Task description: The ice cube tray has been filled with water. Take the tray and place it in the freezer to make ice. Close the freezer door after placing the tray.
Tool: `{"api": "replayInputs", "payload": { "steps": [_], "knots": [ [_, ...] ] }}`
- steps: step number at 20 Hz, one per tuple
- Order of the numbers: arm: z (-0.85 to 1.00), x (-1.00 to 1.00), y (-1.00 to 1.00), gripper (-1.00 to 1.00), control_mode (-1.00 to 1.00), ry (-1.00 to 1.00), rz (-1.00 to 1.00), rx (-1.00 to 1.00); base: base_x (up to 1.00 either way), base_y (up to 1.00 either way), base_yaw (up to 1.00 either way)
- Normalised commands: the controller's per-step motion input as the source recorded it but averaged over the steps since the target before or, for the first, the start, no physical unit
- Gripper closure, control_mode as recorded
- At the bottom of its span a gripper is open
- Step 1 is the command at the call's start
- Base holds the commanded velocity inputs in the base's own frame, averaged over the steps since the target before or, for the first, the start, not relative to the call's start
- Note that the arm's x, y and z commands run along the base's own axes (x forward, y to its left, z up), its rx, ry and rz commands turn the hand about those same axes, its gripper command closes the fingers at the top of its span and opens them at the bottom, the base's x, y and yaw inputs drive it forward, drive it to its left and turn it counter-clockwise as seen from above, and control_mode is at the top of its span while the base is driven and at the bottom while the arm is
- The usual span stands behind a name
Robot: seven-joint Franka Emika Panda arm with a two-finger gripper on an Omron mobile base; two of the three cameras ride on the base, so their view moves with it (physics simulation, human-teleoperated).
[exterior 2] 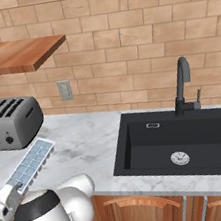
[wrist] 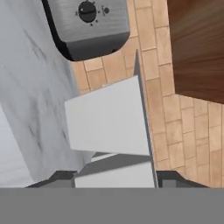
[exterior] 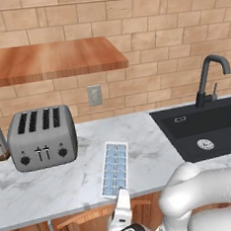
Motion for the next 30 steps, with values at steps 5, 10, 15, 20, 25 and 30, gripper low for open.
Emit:
{"api": "replayInputs", "payload": {
  "steps": [5, 10, 15, 20, 25, 30],
  "knots": [
    [0.79, -0.02, 0.13, 1.0, -1.0, 0.03, 0.0, 0.0, 0.0, 0.0, 0.0],
    [0.87, 0.0, 0.08, 1.0, -1.0, 0.09, 0.0, 0.0, 0.0, 0.0, 0.0],
    [0.7, -0.2, 0.0, 1.0, -1.0, 0.01, -0.1, -0.01, 0.0, 0.0, 0.0],
    [0.69, -0.29, -0.01, 1.0, -1.0, 0.06, -0.27, 0.0, 0.0, 0.0, 0.0],
    [0.65, -0.25, -0.03, 1.0, -1.0, 0.05, -0.27, 0.0, 0.0, 0.0, 0.0],
    [0.55, -0.22, 0.0, 1.0, -1.0, 0.0, -0.23, 0.0, 0.0, 0.0, 0.0]
  ]
}}
